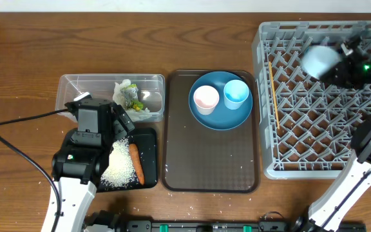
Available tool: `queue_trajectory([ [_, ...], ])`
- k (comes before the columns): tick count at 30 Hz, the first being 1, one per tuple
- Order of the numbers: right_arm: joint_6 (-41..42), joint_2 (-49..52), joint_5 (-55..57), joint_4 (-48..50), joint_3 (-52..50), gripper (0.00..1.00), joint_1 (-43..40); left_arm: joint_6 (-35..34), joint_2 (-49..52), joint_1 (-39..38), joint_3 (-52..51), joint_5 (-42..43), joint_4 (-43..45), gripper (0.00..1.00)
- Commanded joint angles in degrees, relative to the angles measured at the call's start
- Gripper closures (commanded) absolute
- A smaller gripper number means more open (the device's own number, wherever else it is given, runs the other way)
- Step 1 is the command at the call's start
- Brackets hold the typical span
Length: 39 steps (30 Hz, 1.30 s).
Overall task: Sort waste into correct bins and load items into the dishwasher rack
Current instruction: 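Lower the bowl into the rack and open the right gripper, then reach the left gripper over the pink cup and grasp it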
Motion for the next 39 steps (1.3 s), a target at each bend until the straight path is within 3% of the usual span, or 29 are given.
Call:
queue_trajectory([
  [1, 5.6, -0.5, 10.9, -0.4, 0.2, 0.84, 0.3, 0.3, -0.4, 0.2, 0.6, -1.1, -0.1, 0.02],
  [6, 9.2, -3.5, 13.9, -1.5, 0.2, 0.72, 0.3, 0.3, -0.4, 0.2, 0.6, -1.1, -0.1, 0.02],
  [17, 11.6, -20.2, 11.2, -2.2, 0.2, 0.71, 4.6, 0.4, -0.4, 0.2, 0.6, -1.1, -0.1, 0.02],
  [24, 11.6, -31.2, 13.3, -3.1, 0.2, 0.70, 19.6, 0.4, -0.4, 0.2, 0.6, -1.1, -0.1, 0.02],
  [29, 18.9, -33.9, 24.0, -4.2, 0.2, 0.62, 31.1, 0.4, -0.4, 0.2, 0.6, -1.1, -0.2, 0.02],
  [31, 21.7, -33.9, 27.5, -4.9, 0.2, 0.58, 33.8, 0.7, -0.4, 0.2, 0.6, 1.8, -0.2, 0.02],
  [34, 22.7, -33.8, 28.9, -6.4, 0.2, 0.45, 35.9, 4.9, -0.3, 0.2, 0.6, 15.1, 0.9, 0.02],
  [39, 22.7, -33.8, 29.5, -9.4, 0.2, 0.39, 36.2, 5.5, 1.5, -1.9, 1.7, 26.3, 0.2, 0.03],
])
